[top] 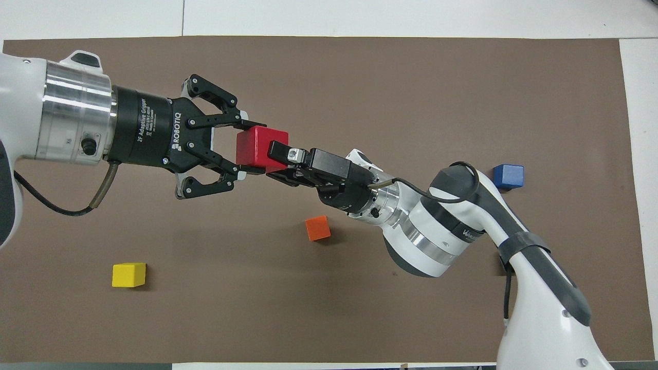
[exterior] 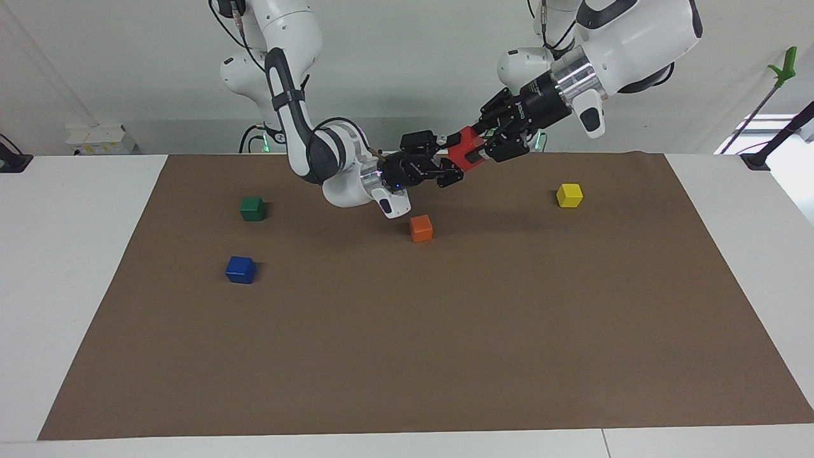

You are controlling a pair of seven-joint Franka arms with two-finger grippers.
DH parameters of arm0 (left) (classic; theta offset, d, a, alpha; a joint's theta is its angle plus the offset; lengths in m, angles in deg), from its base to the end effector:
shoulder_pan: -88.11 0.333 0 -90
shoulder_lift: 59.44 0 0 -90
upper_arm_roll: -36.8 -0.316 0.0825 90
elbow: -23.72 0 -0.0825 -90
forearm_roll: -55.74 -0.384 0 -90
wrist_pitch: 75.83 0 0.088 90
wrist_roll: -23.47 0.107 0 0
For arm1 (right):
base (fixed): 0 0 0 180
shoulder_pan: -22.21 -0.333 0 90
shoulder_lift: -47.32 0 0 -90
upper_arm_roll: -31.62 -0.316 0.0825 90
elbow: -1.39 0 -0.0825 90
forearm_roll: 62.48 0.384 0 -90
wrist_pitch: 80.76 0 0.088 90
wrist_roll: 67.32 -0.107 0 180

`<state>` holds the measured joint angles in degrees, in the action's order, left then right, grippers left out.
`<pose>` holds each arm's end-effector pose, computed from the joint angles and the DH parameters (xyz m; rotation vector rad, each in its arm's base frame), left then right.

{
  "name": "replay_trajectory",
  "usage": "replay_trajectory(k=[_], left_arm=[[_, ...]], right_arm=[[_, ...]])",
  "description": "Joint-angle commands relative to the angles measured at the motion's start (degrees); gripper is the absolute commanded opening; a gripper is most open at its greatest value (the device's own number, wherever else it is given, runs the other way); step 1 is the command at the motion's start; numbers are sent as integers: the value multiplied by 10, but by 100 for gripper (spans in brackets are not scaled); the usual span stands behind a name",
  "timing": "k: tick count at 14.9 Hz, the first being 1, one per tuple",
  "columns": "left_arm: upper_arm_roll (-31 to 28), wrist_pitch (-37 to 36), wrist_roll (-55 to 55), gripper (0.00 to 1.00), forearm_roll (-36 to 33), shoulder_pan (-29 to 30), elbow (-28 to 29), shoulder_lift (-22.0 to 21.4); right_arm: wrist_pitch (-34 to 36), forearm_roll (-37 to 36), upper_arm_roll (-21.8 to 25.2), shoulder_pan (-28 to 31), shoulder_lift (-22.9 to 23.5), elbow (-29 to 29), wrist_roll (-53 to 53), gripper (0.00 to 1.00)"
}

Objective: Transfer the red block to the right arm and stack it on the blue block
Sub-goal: 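Close the right gripper on the red block held by the left gripper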

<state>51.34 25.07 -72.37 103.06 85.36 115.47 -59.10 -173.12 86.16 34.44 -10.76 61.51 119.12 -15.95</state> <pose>0.5303 -0.2326 0.6534 1.8189 1.6448 -0.7902 0.5131 0.3626 0.4274 -0.9007 0.2185 -0.1568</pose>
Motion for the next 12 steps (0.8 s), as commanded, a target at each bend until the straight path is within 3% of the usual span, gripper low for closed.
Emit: replay_trajectory(k=[1,2,12], left_arm=[[-2,4,-4,81,-2,-15,23,-17],[-2,5,-6,100,-3,-15,23,-17],[-2,3,-8,100,-5,-15,23,-18]], right_arm=[[-41,67,-6,-1,-18,-12,-22,0],[-41,67,-6,-1,-18,-12,-22,0],[-37,58,-5,5,-19,-8,-24,0]])
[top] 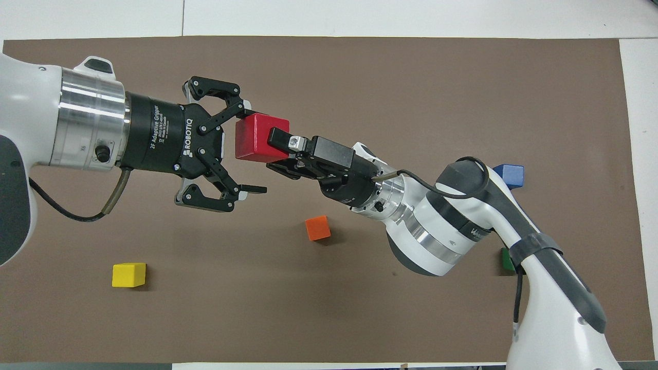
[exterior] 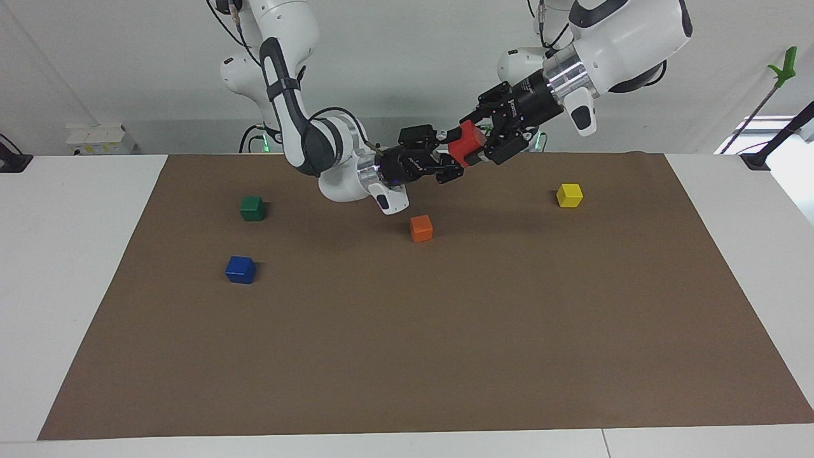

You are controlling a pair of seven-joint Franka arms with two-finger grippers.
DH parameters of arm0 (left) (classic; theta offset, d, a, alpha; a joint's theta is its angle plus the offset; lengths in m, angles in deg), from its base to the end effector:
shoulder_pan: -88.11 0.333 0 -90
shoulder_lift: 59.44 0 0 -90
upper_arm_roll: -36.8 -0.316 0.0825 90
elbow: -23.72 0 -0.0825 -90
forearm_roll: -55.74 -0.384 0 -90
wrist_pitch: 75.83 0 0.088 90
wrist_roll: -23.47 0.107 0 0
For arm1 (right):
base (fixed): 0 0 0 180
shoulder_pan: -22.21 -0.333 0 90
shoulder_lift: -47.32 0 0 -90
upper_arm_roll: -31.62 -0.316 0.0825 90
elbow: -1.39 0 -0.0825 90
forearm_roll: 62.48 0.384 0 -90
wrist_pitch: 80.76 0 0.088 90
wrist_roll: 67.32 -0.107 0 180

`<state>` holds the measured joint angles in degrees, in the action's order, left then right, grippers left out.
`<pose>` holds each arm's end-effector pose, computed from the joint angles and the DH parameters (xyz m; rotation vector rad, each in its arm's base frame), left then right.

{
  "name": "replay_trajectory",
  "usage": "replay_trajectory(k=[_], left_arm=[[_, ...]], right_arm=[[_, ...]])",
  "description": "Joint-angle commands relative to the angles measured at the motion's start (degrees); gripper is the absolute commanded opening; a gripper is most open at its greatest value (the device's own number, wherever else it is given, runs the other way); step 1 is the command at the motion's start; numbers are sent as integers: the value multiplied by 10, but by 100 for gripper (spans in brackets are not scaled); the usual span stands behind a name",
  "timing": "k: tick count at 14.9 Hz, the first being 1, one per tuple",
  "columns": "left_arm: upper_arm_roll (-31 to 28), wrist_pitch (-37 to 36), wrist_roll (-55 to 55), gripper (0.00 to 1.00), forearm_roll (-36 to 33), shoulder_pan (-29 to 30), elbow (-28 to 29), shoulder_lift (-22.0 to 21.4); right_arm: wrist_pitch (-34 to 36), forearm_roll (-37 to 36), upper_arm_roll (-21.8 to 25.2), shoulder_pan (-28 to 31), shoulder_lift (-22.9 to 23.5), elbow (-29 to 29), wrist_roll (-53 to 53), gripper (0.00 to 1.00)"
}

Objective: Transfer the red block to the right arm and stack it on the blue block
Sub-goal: 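Open the left gripper and withdraw it while the right gripper holds the block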

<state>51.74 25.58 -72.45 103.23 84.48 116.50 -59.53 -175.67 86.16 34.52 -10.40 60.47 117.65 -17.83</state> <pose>0.5235 -0.2440 0.6494 1.8329 1.6373 -0.8019 0.5203 0.3587 0.4454 -0.9024 0.2325 -0.1567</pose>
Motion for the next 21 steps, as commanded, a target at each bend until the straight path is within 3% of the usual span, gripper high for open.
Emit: replay_trajectory(k=[1,7,13,18,21], left_arm=[[-6,-2,-7,100,-6,-6,13,-13],[-13,-21,-8,100,-6,3,11,-32],[-28,-109,-1,100,-6,84,7,-80],[-25,-108,0,100,-9,86,9,-84],[-23,-112,32,100,-68,82,7,-86]], right_arm=[[-12,54,-6,6,-8,9,-4,0],[-10,-43,-6,62,-8,26,-5,0],[-19,-176,-5,133,-19,34,-21,0],[-47,-332,-4,205,-45,35,-44,0],[-74,-449,-4,243,-67,30,-80,0]])
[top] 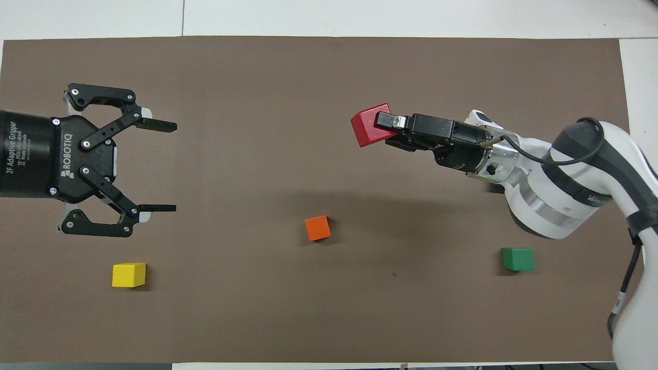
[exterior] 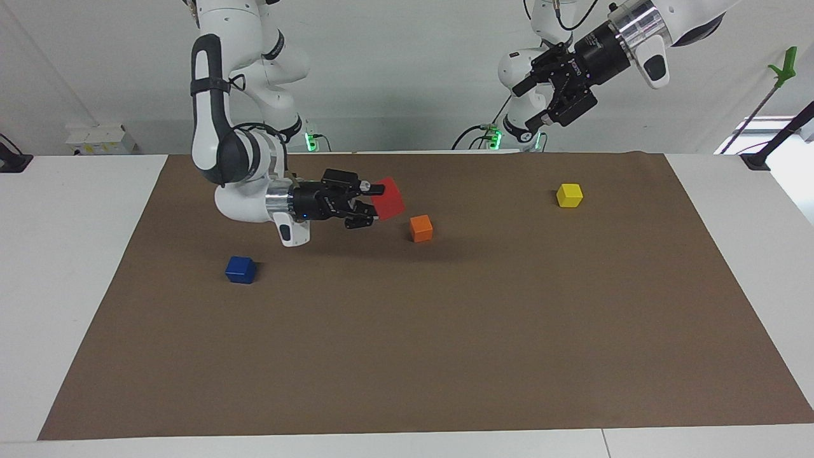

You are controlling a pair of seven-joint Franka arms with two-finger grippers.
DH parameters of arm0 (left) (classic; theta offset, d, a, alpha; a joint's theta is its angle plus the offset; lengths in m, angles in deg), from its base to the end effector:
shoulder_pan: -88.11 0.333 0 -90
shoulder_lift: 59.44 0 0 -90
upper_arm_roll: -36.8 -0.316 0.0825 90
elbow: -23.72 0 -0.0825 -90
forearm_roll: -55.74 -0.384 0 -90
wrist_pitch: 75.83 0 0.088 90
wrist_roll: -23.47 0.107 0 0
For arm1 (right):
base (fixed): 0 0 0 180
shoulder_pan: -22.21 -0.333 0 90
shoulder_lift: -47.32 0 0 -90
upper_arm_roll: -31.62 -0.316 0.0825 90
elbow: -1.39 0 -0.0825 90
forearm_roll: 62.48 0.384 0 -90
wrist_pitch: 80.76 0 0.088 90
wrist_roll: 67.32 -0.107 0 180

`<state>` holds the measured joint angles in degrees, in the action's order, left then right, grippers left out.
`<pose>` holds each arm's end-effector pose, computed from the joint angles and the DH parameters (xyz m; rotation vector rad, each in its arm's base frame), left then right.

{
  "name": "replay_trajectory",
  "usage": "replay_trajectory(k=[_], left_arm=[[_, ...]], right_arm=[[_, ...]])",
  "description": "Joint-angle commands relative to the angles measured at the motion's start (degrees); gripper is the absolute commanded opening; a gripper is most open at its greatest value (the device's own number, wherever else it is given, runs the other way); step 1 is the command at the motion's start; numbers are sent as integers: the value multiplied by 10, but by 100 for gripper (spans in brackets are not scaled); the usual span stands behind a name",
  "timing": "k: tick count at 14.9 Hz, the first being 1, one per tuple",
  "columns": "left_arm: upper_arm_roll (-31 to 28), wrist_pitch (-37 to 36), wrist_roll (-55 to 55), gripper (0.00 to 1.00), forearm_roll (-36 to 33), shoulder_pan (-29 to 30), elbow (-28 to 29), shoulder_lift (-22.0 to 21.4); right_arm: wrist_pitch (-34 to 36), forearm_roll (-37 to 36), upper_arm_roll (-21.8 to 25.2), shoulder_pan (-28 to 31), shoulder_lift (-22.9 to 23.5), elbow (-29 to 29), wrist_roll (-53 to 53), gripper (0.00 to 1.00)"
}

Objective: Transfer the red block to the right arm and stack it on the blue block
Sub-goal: 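Open the left gripper and withdraw it while the right gripper holds the block, then carry the red block with the right gripper above the blue block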

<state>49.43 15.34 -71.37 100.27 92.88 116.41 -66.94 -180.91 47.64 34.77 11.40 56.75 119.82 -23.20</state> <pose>0.4975 -0.1528 0.7005 1.8431 1.7065 -0.6918 0.5725 0.1633 0.4197 -1.4179 0.1223 -0.2281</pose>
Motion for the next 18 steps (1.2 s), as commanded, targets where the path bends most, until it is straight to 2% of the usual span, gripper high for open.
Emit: replay_trajectory(k=[1,4,9,12,15,18], left_arm=[[4,-10,42,100,-72,-4,7,-15],[5,-10,127,100,-126,-9,28,-29],[-1,-1,376,100,-237,18,134,-85],[-1,24,530,100,-300,23,145,-88],[-1,24,619,100,-348,25,162,-88],[-1,24,709,100,-385,26,167,-85]], right_arm=[[-22,-89,-6,39,-31,6,-27,0],[-32,-176,-2,66,-37,-6,-28,0],[-69,-368,-2,116,-49,-35,-29,0],[-89,-480,-2,134,-49,-57,-30,0],[-147,-589,-1,135,-55,-63,-30,0],[-187,-668,-2,135,-54,-63,-37,0]])
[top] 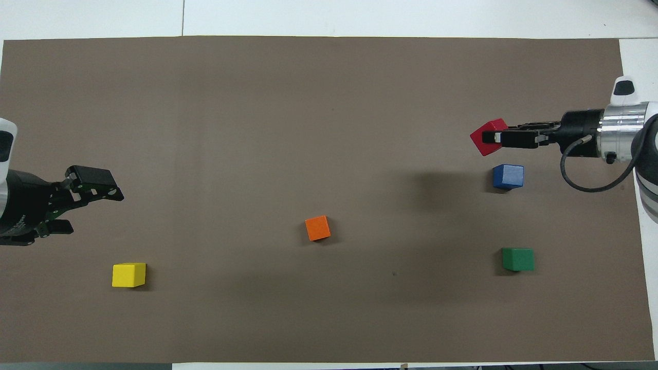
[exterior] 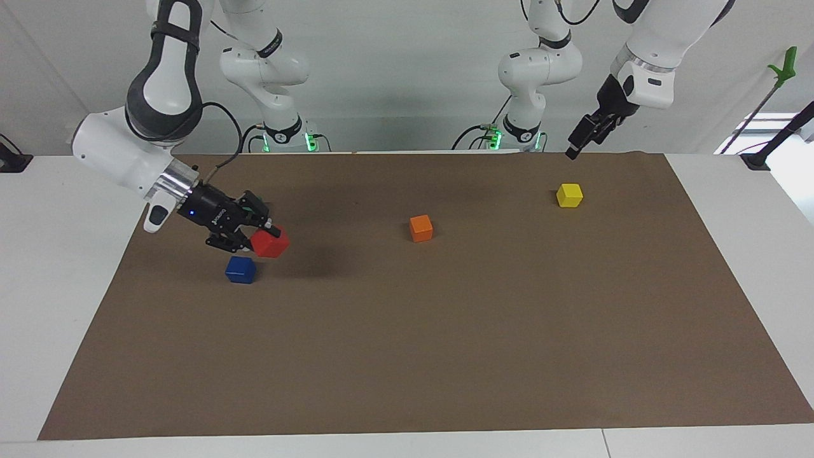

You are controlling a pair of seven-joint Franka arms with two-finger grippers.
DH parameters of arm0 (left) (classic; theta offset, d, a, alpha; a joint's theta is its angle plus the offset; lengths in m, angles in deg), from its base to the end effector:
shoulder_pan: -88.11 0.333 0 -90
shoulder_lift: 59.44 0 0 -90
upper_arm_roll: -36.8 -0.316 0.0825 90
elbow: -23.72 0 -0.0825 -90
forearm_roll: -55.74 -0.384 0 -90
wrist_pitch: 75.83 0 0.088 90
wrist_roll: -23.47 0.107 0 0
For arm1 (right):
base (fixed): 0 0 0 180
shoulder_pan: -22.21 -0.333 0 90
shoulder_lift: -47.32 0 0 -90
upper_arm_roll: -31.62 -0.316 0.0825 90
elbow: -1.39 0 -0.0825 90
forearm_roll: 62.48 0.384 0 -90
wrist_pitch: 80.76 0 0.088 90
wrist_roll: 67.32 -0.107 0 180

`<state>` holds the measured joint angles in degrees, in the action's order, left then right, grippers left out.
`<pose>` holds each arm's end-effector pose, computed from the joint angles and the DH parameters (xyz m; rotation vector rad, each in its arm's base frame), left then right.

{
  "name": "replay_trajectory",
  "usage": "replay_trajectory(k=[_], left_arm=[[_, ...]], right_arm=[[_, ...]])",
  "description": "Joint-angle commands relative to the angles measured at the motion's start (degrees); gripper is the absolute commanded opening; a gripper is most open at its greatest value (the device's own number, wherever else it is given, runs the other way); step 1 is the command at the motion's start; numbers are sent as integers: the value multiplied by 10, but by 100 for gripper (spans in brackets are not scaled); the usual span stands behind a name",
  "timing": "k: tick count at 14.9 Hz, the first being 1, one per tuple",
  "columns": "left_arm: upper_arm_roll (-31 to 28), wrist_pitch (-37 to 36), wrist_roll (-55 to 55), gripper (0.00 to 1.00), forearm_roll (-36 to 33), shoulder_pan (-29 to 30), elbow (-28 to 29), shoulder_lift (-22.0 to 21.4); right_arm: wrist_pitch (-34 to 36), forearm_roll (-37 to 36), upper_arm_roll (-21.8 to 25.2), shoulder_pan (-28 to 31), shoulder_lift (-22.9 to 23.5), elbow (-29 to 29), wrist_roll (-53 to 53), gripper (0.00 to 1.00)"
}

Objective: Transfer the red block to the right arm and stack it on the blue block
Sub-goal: 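Carry the red block with the right gripper above the blue block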

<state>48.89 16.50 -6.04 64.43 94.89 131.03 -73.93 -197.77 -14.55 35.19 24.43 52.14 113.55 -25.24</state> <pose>0.4727 -0.0713 0.6128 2.9780 0.6604 -0.0648 0.5859 -0.0174 0.4495 -2.4256 -0.2874 -0.3836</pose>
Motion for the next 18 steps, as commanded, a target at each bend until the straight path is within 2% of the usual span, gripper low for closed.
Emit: replay_trajectory(k=[1,5,7,9,11,15,18], left_arm=[[4,12,85,100,-44,6,25,-15],[4,9,132,100,-57,8,32,-14],[4,8,141,100,-58,10,30,-12],[4,8,150,94,-64,16,25,-3],[4,9,158,94,-81,15,21,1],[2,0,158,94,-83,17,-32,48],[4,-28,158,94,-111,14,-92,97]], right_arm=[[-29,-65,-6,6,-7,-1,-17,0],[-60,-174,-5,26,-19,0,-37,0],[-76,-238,-5,28,-20,0,-72,0],[-89,-288,-5,24,-20,0,-115,0],[-113,-349,-9,19,-20,1,-172,0],[-147,-458,-11,-15,-12,3,-278,0],[-152,-471,-11,-30,6,3,-310,0]])
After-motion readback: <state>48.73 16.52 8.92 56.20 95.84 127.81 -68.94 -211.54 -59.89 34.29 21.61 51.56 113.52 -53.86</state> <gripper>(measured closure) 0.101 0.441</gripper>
